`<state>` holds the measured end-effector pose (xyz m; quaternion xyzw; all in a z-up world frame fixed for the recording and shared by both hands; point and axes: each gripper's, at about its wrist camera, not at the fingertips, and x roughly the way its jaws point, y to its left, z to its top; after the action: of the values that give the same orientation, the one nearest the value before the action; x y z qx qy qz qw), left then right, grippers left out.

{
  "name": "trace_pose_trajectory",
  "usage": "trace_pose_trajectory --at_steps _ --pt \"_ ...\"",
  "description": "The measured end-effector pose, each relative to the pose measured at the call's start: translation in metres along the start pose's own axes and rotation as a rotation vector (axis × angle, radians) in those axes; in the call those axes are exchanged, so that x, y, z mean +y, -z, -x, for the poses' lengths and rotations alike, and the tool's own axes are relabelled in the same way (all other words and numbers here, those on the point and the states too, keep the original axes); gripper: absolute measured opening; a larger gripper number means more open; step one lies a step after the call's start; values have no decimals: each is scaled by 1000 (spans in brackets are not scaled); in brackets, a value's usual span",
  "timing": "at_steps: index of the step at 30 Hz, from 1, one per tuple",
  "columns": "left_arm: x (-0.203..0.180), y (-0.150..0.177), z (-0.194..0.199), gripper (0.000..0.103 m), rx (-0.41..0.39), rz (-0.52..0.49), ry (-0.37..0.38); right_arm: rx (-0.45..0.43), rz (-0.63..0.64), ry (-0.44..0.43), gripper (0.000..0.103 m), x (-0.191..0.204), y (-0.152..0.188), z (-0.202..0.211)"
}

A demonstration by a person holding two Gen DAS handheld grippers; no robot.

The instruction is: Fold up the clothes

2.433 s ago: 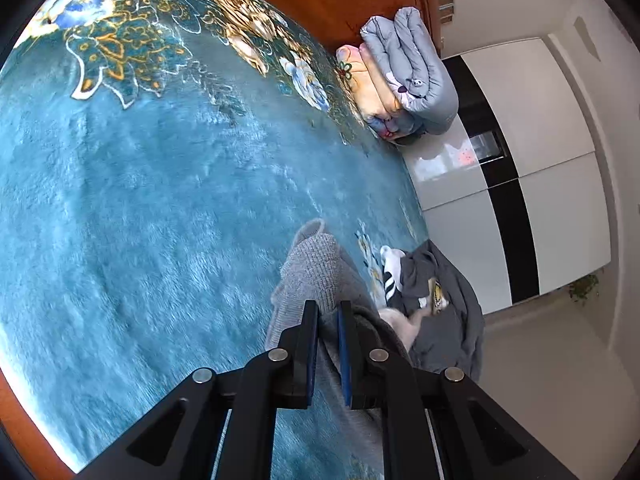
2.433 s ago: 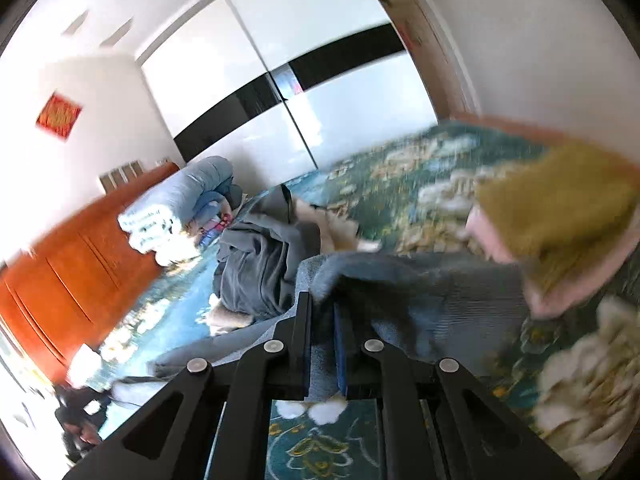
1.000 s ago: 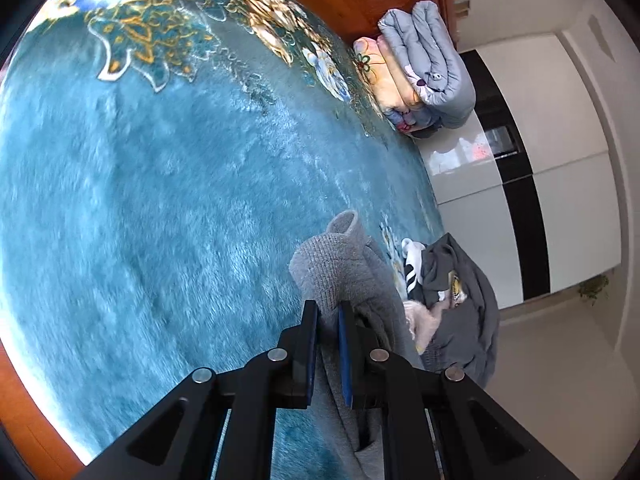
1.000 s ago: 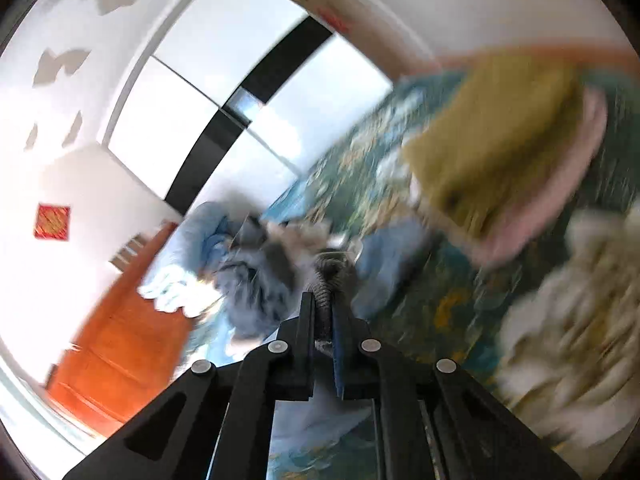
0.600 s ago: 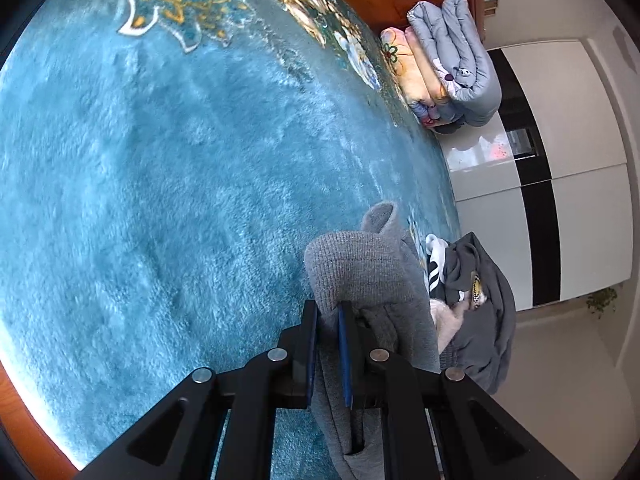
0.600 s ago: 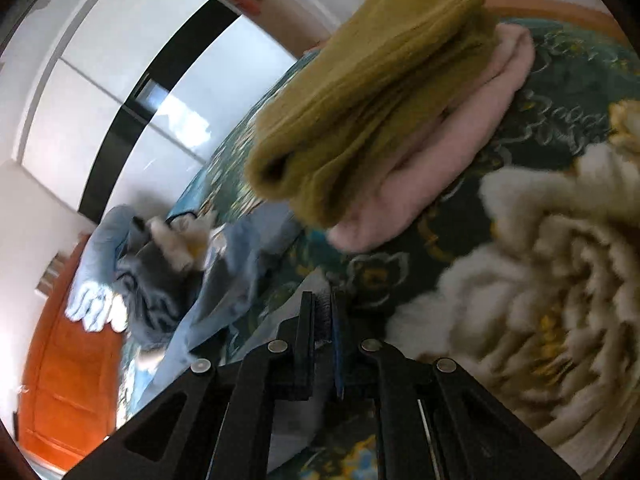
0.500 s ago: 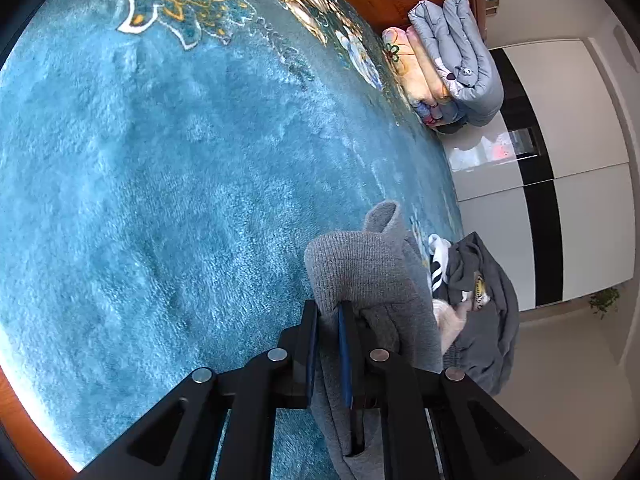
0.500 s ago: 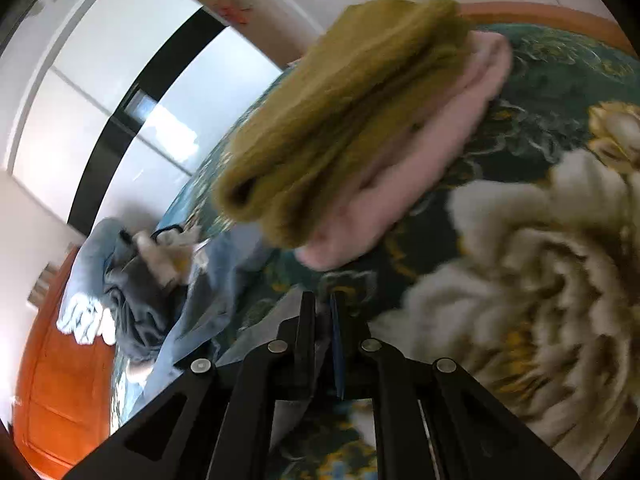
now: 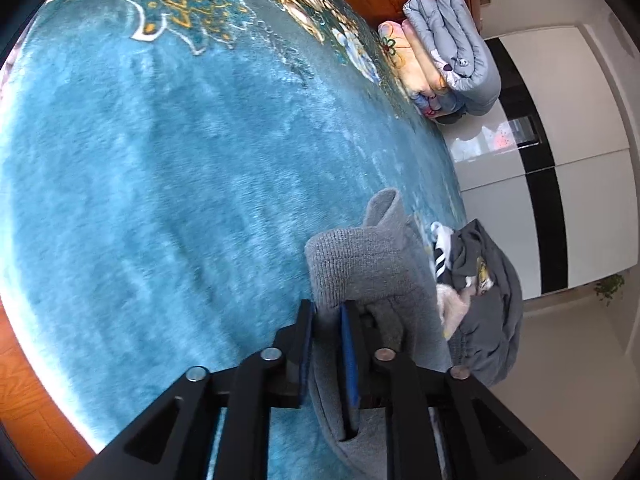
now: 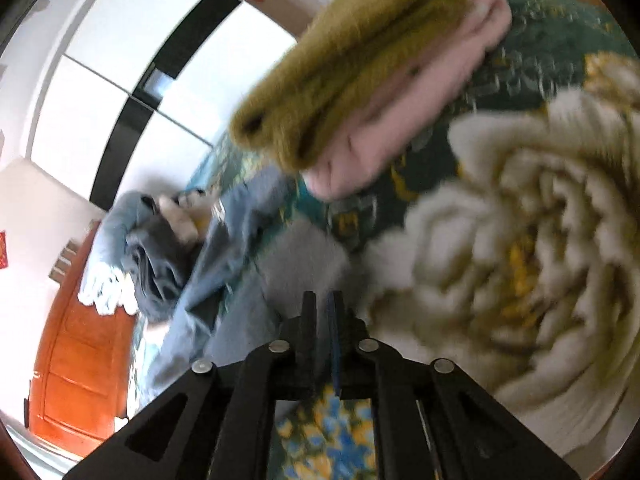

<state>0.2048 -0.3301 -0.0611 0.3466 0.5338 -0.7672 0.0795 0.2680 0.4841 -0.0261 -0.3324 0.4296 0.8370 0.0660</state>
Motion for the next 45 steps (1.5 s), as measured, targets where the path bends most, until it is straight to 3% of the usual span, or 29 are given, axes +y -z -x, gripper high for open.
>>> trace_pose_trajectory --at_steps 1,3,7,11,12,13,14,17,20,22,24,26,29,34,36,37,38,39,40,41,42,45 --pt "1 1 0 40 4 -4 -14 16 -3 2 16 -1 4 -4" --pt "3 3 -1 43 8 -7 -18 39 -12 4 35 -3 11 -9" --pt "-1 4 -11 42 7 -27 -16 28 -16 -13 35 0 10 -11" --pt "-11 7 -22 35 12 -41 -9 19 -5 -11 35 13 9 -30" --pt "-13 7 -25 18 14 -34 -10 16 -4 -9 31 16 10 -35" --pt "-14 6 -27 12 17 -20 -15 10 -13 -14 24 16 9 -38" --pt "-16 5 -27 12 14 -10 -19 11 -31 -23 14 17 8 -42" --pt "-41 -2 -10 10 -43 -51 -2 -18 -26 -32 10 32 -4 -37" --pt "-76 -5 33 10 -123 -142 101 -130 70 -128 8 64 -13 4" --pt "-78 -3 55 10 -158 -188 119 -174 120 -207 8 73 -12 31" --pt "-76 1 76 10 -191 -235 121 -197 170 -203 8 70 -6 53" --pt "-62 3 75 10 -172 -216 96 -168 167 -156 8 50 5 48" --pt "-36 5 64 10 -120 -159 47 -44 46 -53 8 4 19 12" --pt "8 10 45 10 -32 -63 -35 -10 34 -29 8 -15 29 3" --pt "9 9 47 11 -24 -60 -29 -17 59 -35 10 -12 26 10" --pt "6 8 49 12 -22 -66 -25 -22 69 -32 13 -11 25 13" --pt "4 8 53 15 -30 -74 -31 -41 82 7 28 -10 23 19" --pt "3 6 57 25 -46 -83 -45 -60 96 46 37 -9 22 25" --pt "1 4 61 46 -62 -93 -58 -78 107 81 37 -7 20 27" --pt "0 3 66 56 -78 -102 -72 -107 120 109 37 -3 16 33" --pt "-2 1 70 62 -94 -111 -85 -125 123 111 37 1 12 36" --pt "-19 -6 71 65 -132 -130 -69 -100 174 67 37 32 -6 14"
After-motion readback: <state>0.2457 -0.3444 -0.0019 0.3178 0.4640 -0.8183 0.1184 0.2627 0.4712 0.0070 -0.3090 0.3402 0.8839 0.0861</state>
